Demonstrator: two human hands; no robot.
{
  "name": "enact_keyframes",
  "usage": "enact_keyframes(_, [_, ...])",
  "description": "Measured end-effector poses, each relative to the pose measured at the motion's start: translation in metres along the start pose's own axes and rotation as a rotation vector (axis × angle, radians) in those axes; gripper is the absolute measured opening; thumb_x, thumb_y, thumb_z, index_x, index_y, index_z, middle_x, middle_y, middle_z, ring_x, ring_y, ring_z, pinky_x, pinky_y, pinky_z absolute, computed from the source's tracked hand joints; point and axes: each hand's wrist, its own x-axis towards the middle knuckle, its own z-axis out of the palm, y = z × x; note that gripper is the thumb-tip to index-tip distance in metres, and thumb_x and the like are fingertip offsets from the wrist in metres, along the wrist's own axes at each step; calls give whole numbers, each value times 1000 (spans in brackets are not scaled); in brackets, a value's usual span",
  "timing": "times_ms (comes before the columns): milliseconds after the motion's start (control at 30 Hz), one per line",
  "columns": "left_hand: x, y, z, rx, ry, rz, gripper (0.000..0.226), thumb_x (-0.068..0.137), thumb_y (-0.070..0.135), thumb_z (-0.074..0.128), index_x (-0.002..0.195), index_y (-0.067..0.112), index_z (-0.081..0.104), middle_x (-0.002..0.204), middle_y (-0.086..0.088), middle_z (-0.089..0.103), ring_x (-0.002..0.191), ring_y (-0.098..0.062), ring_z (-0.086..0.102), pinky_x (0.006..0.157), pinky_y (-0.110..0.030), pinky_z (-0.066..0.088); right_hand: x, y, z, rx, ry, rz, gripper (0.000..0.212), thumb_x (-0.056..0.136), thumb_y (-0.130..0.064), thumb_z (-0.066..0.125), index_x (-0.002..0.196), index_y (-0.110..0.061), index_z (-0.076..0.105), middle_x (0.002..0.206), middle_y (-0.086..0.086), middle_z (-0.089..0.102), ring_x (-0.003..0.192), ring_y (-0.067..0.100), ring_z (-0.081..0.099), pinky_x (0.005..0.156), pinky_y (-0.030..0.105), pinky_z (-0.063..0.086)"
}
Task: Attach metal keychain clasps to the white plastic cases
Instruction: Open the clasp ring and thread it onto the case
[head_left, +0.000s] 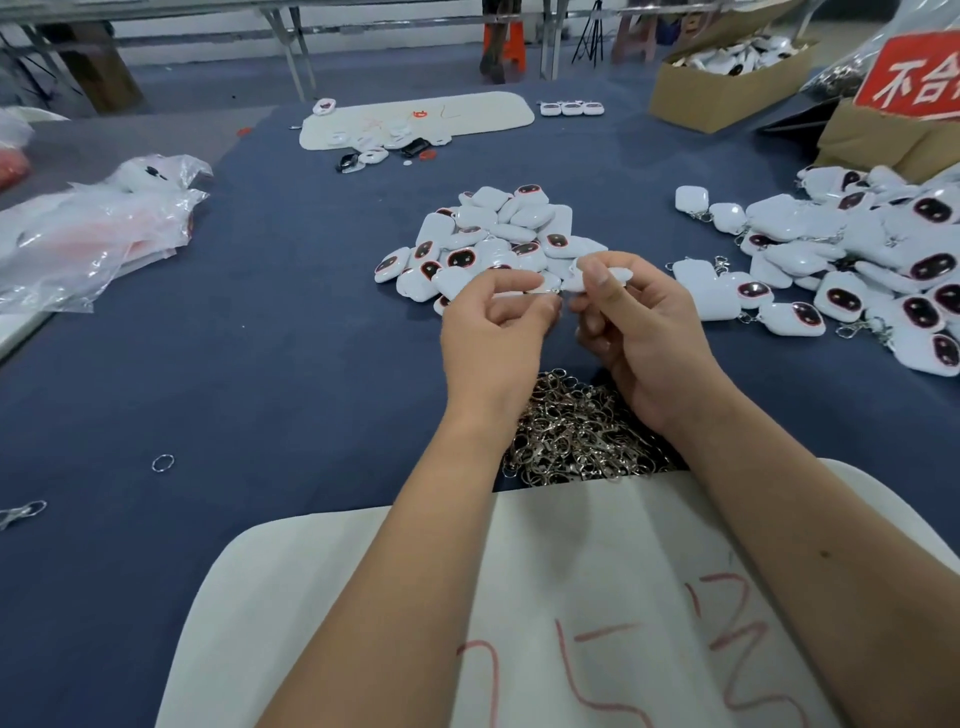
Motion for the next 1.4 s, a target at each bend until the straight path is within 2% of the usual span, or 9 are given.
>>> enact_keyframes(133, [-1, 6, -1, -234, -77, -161, 8, 91, 1, 73, 93, 9, 73, 76, -4, 75, 77, -15, 71, 80, -28, 60, 1, 0, -1, 130, -81, -3, 22, 91, -22, 70, 110, -11, 65, 80, 5, 68, 62, 11, 53, 56, 21, 42])
enact_keyframes(267, [-2, 11, -2, -408, -62, -239, 11, 93, -4, 68, 92, 6, 71, 82, -9, 76, 76, -16, 73, 74, -21, 58, 3, 3, -3, 91, -79, 7, 17, 94, -20, 71, 109, -14, 67, 80, 4, 67, 63, 11, 52, 57, 21, 43])
enact_keyframes(467, [-2, 13, -4, -412, -40, -238, 16, 88, -4, 74, 86, 10, 70, 80, -7, 73, 72, -15, 70, 71, -23, 57, 0, 3, -1, 44, -92, 31, 25, 87, -27, 74, 108, -15, 68, 79, 3, 70, 62, 11, 51, 59, 21, 43])
enact_keyframes(667, [0, 11, -4, -378, 18, -155, 15, 90, -7, 70, 87, 7, 66, 79, -8, 71, 74, -19, 66, 82, -30, 57, -2, 2, 3, 5, -98, 38, 26, 86, -28, 71, 106, -13, 66, 77, 2, 68, 60, 12, 49, 55, 22, 38])
enact_keyframes(900, [-2, 9, -5, -213, 102, -33, 14, 91, -4, 72, 92, 11, 71, 73, -9, 74, 70, -12, 70, 73, -24, 58, -1, 3, 3, -21, -83, 41, 30, 84, -31, 74, 108, -13, 69, 81, 4, 72, 59, 10, 51, 53, 20, 40])
enact_keyframes(1000, [-2, 7, -7, -14, 122, 44, 18, 90, 1, 74, 87, 17, 70, 76, -16, 75, 71, -23, 72, 76, -39, 60, -1, 2, 4, -28, -51, 38, 29, 84, -32, 74, 106, -14, 70, 79, 4, 72, 58, 9, 51, 52, 20, 38])
enact_keyframes(1067, [-2, 6, -7, 184, 122, 155, 19, 88, 3, 74, 83, 21, 69, 75, -11, 73, 72, -26, 70, 73, -42, 59, -1, 2, 4, -39, -18, 39, 26, 86, -31, 73, 104, -13, 69, 76, 2, 71, 58, 9, 50, 52, 20, 38])
enact_keyframes(1200, [-8, 3, -7, 418, 40, 329, 16, 89, 2, 70, 88, 18, 68, 77, 10, 68, 75, -7, 66, 74, -37, 57, -1, 2, 4, -96, 20, 13, 6, 99, -21, 68, 99, -15, 68, 68, 0, 64, 55, 10, 46, 48, 19, 36])
enact_keyframes(1400, [-8, 1, -5, 475, 23, 396, 12, 91, 4, 68, 91, 15, 68, 82, 10, 69, 79, -12, 65, 76, -41, 56, -2, 4, 4, -180, 98, -60, 9, 99, -25, 71, 95, -18, 68, 68, 1, 60, 53, 12, 43, 46, 22, 36])
